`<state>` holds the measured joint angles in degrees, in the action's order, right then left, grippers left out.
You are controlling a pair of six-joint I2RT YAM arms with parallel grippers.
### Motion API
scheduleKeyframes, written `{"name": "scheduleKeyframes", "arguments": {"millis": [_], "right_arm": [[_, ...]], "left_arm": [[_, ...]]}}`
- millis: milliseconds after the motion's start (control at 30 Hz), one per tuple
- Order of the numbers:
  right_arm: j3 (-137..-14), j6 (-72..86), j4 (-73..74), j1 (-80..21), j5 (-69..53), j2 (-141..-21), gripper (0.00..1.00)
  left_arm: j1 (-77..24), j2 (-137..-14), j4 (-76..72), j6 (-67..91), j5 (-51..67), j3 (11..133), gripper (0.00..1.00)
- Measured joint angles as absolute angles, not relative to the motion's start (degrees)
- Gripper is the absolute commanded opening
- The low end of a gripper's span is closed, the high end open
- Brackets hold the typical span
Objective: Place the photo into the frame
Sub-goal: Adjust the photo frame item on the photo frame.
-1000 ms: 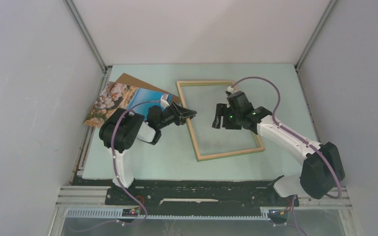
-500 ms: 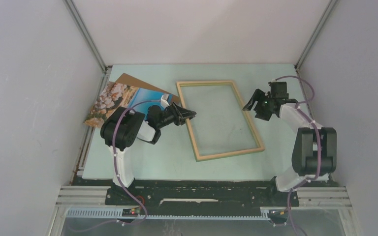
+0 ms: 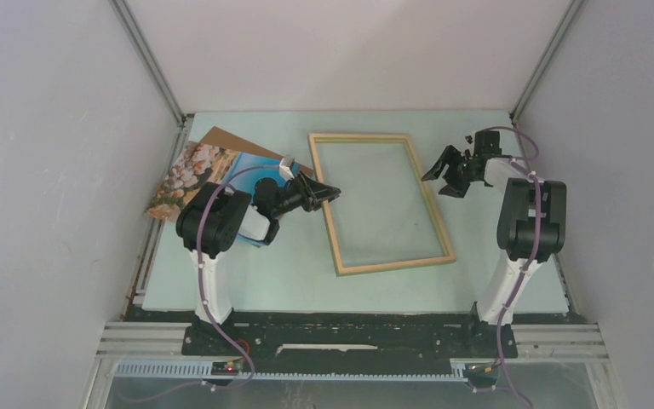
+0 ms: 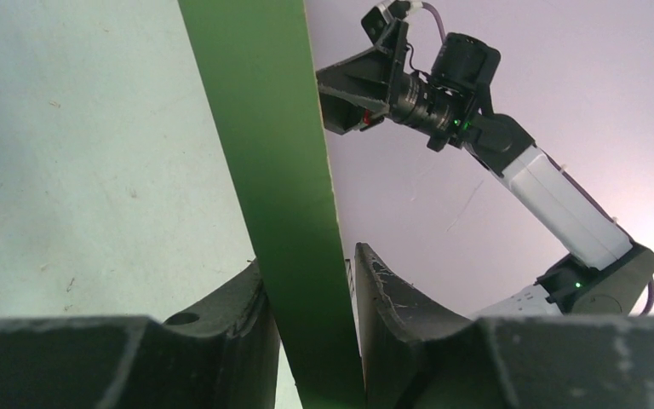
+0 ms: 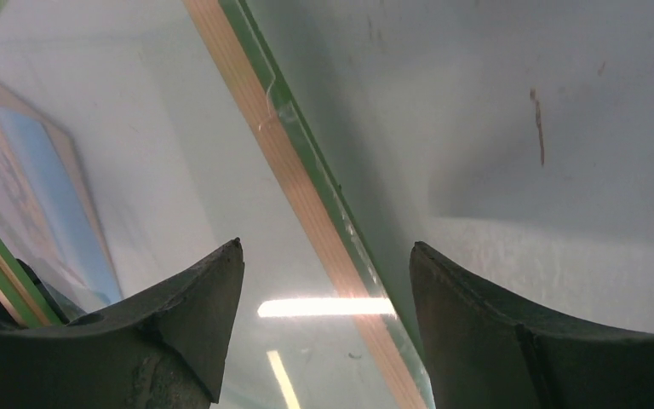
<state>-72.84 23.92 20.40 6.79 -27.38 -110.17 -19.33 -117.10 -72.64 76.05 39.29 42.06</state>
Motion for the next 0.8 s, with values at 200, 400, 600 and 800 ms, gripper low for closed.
{"name": "scheduleKeyframes", "arguments": {"millis": [200, 400, 600, 800], "right_arm": [[-74.85, 23.86, 20.84, 7.14, -29.56, -113.54, 0.74], [-74.32, 23.88, 20.93, 6.35, -31.48, -113.80, 0.72], [-72.25, 23.62, 22.35, 4.71, -30.15, -110.45, 0.71], [-70.26, 23.24, 21.89, 3.05, -27.77, -106.98, 0.70]], "left_arm": [[-19.35, -117.12, -73.25, 76.03, 39.55, 42.09, 0.32], [-19.31, -117.14, -73.25, 76.03, 39.66, 42.09, 0.29], [-19.18, -117.47, -73.60, 76.01, 39.72, 42.09, 0.30], [-18.59, -117.49, -75.00, 75.50, 39.86, 42.09, 0.39]]}}
